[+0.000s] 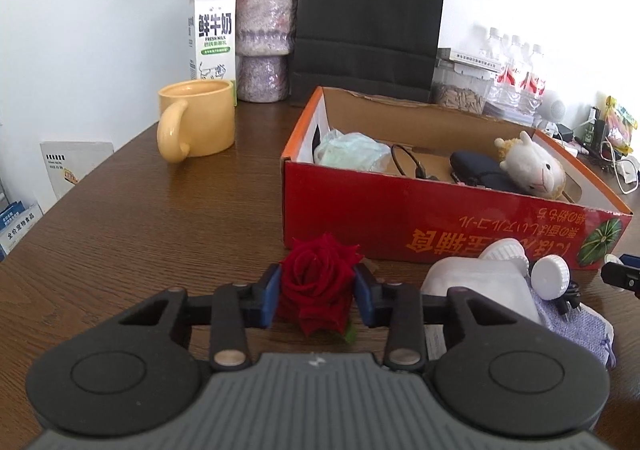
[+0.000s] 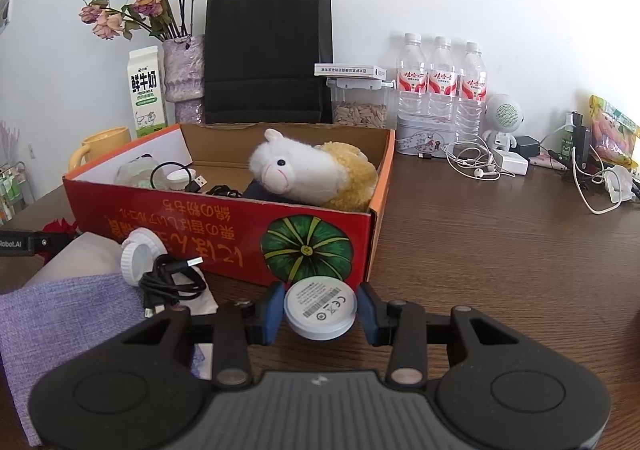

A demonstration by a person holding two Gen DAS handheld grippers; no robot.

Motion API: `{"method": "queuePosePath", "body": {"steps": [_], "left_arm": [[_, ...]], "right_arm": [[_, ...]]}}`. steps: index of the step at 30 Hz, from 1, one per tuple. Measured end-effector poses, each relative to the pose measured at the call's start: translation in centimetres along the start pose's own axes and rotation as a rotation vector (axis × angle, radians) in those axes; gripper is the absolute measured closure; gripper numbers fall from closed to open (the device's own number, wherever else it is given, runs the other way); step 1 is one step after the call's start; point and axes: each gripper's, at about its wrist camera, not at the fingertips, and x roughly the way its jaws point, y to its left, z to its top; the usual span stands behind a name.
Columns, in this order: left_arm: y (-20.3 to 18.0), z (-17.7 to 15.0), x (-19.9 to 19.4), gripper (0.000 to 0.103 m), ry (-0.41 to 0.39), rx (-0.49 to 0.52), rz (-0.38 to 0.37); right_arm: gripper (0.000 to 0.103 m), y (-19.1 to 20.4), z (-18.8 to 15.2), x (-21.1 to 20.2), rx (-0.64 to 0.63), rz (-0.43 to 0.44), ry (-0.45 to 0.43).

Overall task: Organize objects
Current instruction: 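Grasp the red rose with the left tool while the right tool holds the container, then carry the red rose and white container over the box with both tools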

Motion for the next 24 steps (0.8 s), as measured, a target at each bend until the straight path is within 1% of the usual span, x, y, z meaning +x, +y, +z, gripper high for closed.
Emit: {"method": "queuePosePath", "body": {"steps": [6,10,19,24], "left_arm": [[0.3,-0.2,-0.4,0.068,-0.014,-0.023,0.016],[0.4,-0.4,-1.2,0.069,-0.042,-0.032,0.022],[-0.1,0.1,-2.8,0.069,-0.087,-0.007,0.030],[-0.9,1.0,-3.6,0.069,-0.123,0.006,0.001]], "right_arm": [[0.065,0.0,0.0,-0.1,0.001,-0.001,-0.006],[0.065,-0.1,0.0,-0.3,0.004,-0.001,-0.021],[0.065,0.6,-0.1,-2.0,0.002,0.026,-0.081],[0.065,1.7,0.5,-3.0,-0.013,0.058,-0.120]]}}
